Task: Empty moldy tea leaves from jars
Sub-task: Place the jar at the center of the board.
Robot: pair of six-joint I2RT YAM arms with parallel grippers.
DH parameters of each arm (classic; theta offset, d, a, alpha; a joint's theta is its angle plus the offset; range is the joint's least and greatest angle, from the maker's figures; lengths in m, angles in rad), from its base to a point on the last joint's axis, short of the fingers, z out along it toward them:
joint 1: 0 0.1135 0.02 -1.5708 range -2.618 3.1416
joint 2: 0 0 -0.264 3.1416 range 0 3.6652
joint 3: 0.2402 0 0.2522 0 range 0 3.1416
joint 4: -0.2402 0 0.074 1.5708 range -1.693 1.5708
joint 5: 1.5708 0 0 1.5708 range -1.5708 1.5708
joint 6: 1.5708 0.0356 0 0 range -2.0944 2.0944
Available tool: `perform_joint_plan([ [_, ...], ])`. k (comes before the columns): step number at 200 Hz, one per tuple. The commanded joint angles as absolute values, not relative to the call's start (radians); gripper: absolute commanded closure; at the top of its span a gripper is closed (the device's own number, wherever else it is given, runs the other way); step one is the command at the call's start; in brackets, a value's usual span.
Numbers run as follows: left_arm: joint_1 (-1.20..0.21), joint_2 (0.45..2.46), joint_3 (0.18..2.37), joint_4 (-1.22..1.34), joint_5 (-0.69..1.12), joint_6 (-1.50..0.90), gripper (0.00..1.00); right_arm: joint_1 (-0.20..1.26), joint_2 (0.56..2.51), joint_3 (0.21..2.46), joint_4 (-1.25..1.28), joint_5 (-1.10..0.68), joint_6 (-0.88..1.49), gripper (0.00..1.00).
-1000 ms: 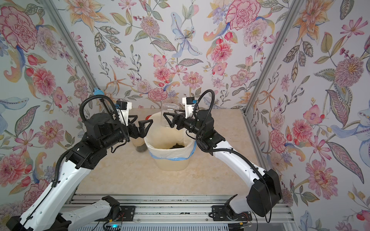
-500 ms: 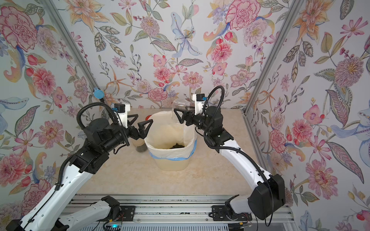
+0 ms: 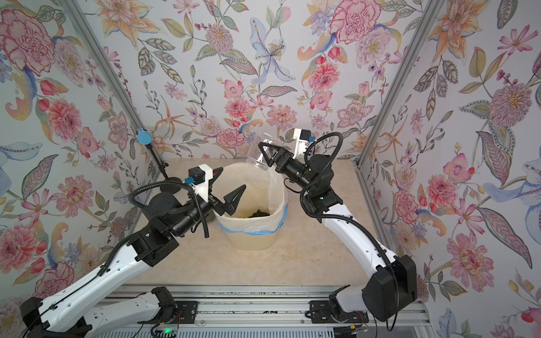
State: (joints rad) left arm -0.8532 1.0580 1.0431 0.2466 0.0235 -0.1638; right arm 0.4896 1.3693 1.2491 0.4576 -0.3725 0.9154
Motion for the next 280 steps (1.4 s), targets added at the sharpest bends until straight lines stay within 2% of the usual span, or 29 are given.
perform_joint_plan([
  [1, -0.882, 1.152, 1.083, 0.394, -0.039, -0.118, 0.00, 0.490, 1.256, 1.259, 0.500, -0.294, 0.839, 0.51],
  [26, -0.911, 1.287, 1.191, 0.374, -0.023, -0.127, 0.00, 0.486, 1.169, 1.204, 0.459, -0.246, 0.730, 0.51],
  [79, -0.997, 1.479, 1.327, 0.475, -0.076, -0.031, 0.00, 0.407, 1.036, 1.123, 0.394, -0.236, 0.753, 0.51],
  [112, -1.014, 1.530, 1.375, 0.525, -0.029, 0.014, 0.00, 0.366, 0.992, 1.126, 0.317, -0.232, 0.735, 0.51],
  [158, -1.015, 1.555, 1.479, 0.414, 0.013, 0.005, 0.00, 0.363, 0.955, 1.095, 0.294, -0.206, 0.660, 0.51],
  [222, -1.014, 1.715, 1.674, 0.174, 0.055, -0.004, 0.00, 0.362, 0.928, 1.051, 0.324, -0.197, 0.659, 0.50],
  [280, -1.015, 1.706, 1.646, 0.253, 0.052, -0.003, 0.00, 0.355, 0.921, 1.039, 0.315, -0.200, 0.665, 0.50],
])
